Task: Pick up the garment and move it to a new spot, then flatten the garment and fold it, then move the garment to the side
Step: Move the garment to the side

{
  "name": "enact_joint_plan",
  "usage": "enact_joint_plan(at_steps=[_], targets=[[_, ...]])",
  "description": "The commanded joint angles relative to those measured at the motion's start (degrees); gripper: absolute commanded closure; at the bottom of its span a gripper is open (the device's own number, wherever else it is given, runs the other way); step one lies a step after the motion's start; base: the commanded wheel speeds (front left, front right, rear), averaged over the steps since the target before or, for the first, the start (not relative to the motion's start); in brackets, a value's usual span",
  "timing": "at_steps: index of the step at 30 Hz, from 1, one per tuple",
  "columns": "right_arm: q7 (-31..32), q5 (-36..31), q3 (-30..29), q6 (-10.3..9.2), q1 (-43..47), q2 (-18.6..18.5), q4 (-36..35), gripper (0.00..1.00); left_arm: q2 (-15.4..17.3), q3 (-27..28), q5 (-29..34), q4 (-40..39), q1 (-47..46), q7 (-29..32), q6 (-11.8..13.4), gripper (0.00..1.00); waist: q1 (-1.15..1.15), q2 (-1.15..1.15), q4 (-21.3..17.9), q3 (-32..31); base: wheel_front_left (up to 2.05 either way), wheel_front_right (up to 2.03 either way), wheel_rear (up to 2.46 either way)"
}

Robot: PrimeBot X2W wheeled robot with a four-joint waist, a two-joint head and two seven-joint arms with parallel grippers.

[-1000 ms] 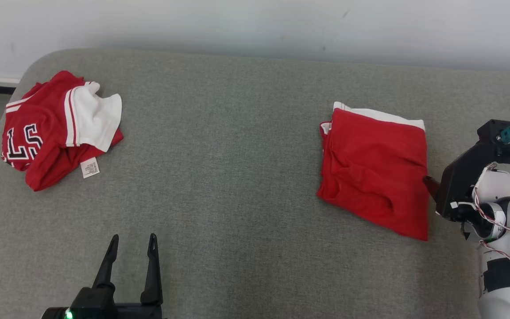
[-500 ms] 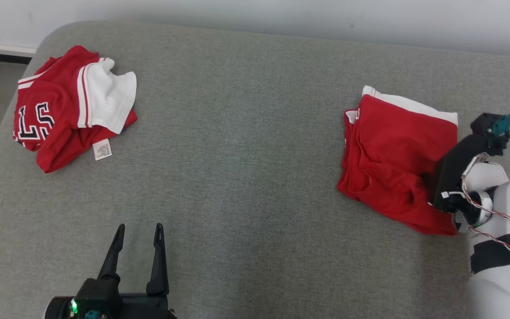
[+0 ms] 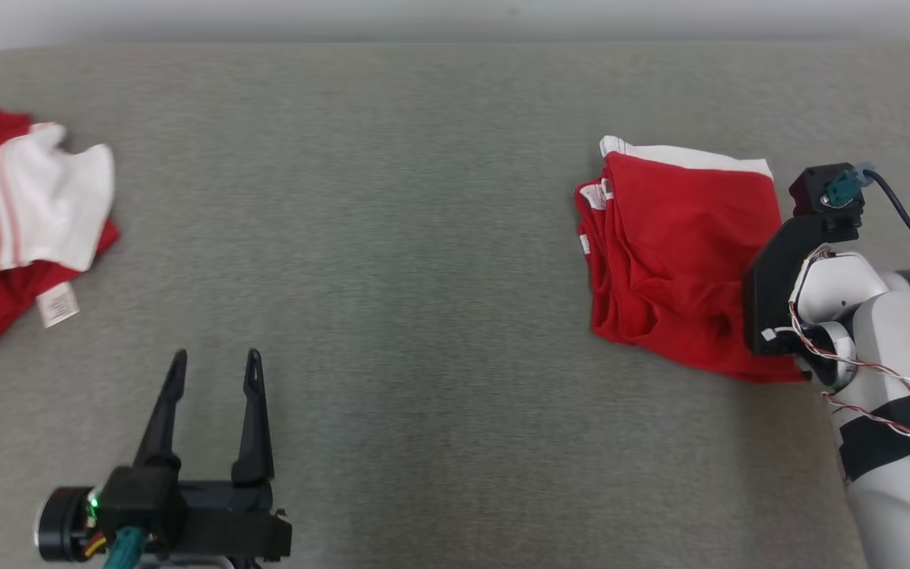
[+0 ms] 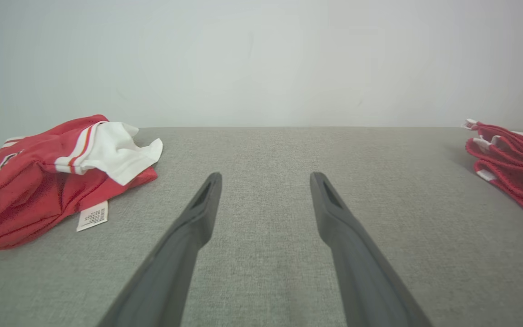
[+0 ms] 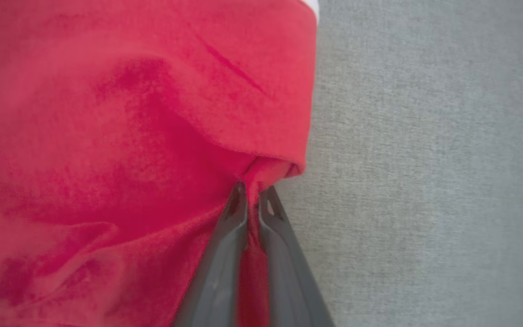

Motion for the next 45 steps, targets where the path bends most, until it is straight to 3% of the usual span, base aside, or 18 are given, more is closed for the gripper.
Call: enact_joint_plan(at_steps=[1,2,7,16,21,28,35,36,37,45], targets=[[-0.4,0.2,0.7,-0.16,0.0,-0.8,-0.3,1.00,0.3,0.2,0.5,-0.4,-1.0,-0.2,-0.1,0.00,0.00,-0.01,-5.3,2.5,0.00,0.00,0.00],[-1.3,1.4,4.3,-0.16,-0.4,-3.1,-0.8,1.00,0.8,0.6,1.2,-1.5,-1.7,-0.2,-0.4,0.00,0.00,-0.01,-7.9,3.6,0.00,0.00,0.00],[-5.1,1.7,12.1,-0.16,-1.8,-10.5,-1.2,1.00,1.8,-0.5,3.0,-3.7,-3.9,-0.2,-1.6,0.00,0.00,-0.01,-12.9,6.8,0.00,0.00,0.00],[-15.8,1.1,17.5,-0.16,-6.0,-19.6,4.8,1.00,4.9,-3.7,6.3,-8.7,-7.4,-0.2,-3.0,0.00,0.00,-0.01,-17.9,14.2,0.00,0.00,0.00],[-24.0,-0.8,16.8,-0.16,-8.0,-22.7,8.9,1.00,6.6,-4.6,7.4,-11.9,-8.2,0.2,-3.3,0.00,0.00,-0.01,-18.6,17.6,0.00,0.00,0.00],[-35.0,-4.9,11.4,-0.16,-9.8,-26.0,13.8,1.00,7.9,-4.6,7.7,-15.7,-7.5,1.8,-3.2,0.00,0.00,-0.01,-18.8,19.6,0.00,0.00,0.00],[-43.5,-10.7,5.3,-0.16,-11.5,-24.8,16.0,1.00,8.4,-4.7,7.2,-17.3,-6.8,2.3,-2.9,0.00,0.00,-0.01,-18.7,19.7,0.00,0.00,0.00],[-44.2,-11.5,4.8,-0.16,-11.6,-24.1,16.0,0.39,8.4,-4.9,7.2,-17.3,-6.8,2.3,-2.9,0.00,0.00,-0.01,-18.6,19.6,0.00,0.00,0.00],[-44.9,-12.3,3.7,-0.16,-11.9,-23.5,16.1,0.00,8.3,-5.1,7.1,-17.3,-6.7,2.4,-2.9,0.00,0.00,-0.01,-18.5,19.5,0.00,0.00,0.00],[-49.9,-16.2,-1.6,-0.16,-11.4,-20.3,15.6,0.00,7.6,-5.6,6.3,-15.9,-6.5,1.6,-2.3,0.00,0.00,-0.01,-16.8,17.0,0.00,0.00,0.00]])
